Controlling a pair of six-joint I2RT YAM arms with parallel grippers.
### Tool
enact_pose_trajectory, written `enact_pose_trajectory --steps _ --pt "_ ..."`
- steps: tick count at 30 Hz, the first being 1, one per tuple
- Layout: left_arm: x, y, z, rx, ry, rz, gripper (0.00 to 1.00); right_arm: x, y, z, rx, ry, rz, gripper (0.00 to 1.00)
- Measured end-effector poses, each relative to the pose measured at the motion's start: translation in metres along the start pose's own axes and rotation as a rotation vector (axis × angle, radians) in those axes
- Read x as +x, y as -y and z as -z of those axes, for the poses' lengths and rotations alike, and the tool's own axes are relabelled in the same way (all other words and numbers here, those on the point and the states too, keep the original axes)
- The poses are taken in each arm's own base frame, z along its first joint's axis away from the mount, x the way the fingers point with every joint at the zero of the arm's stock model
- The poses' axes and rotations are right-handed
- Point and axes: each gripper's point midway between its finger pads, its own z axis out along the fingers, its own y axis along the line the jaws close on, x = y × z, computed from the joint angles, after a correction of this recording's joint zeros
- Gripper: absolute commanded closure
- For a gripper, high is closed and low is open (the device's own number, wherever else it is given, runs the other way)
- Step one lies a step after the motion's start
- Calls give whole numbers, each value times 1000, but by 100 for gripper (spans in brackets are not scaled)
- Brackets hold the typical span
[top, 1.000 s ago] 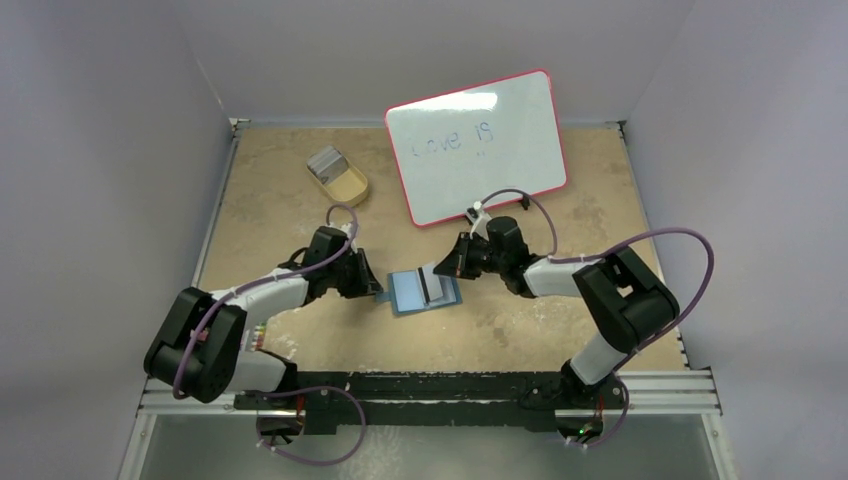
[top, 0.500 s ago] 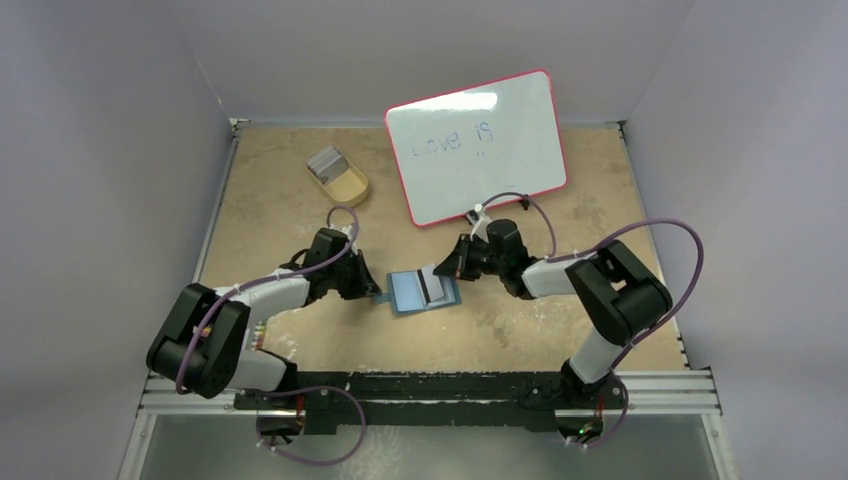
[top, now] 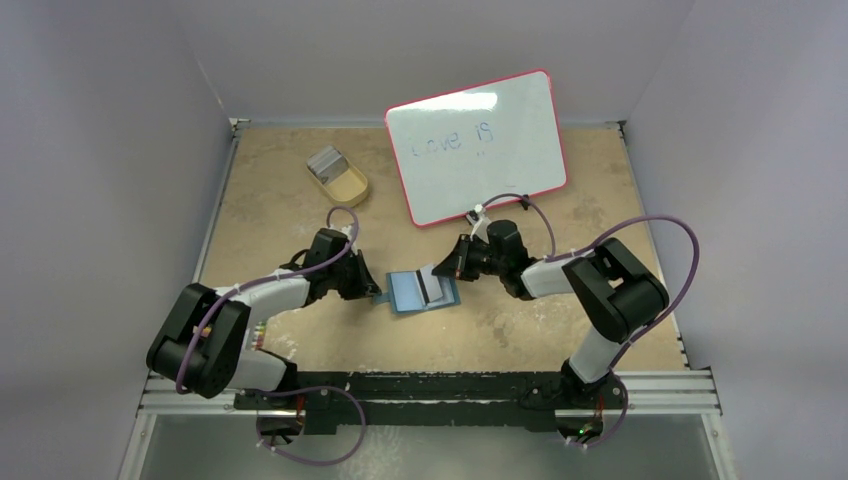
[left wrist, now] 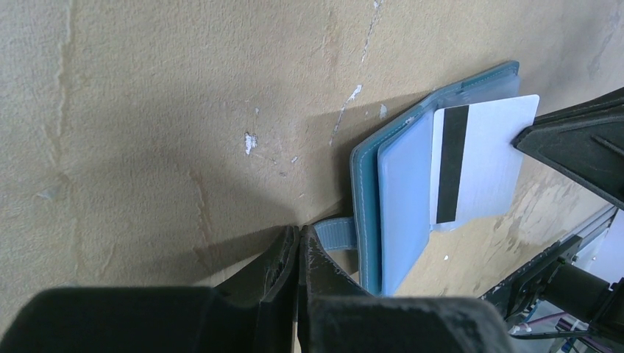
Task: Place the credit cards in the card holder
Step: Insert the credit card into the card holder.
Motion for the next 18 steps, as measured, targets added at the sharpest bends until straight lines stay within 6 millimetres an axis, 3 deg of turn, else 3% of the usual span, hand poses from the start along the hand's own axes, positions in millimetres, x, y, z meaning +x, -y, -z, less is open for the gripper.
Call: enact_pose_trajectory --steps 18 --pt "-2 -2 -1 -13 14 0 100 2 -6 1 -32 -10 -19 100"
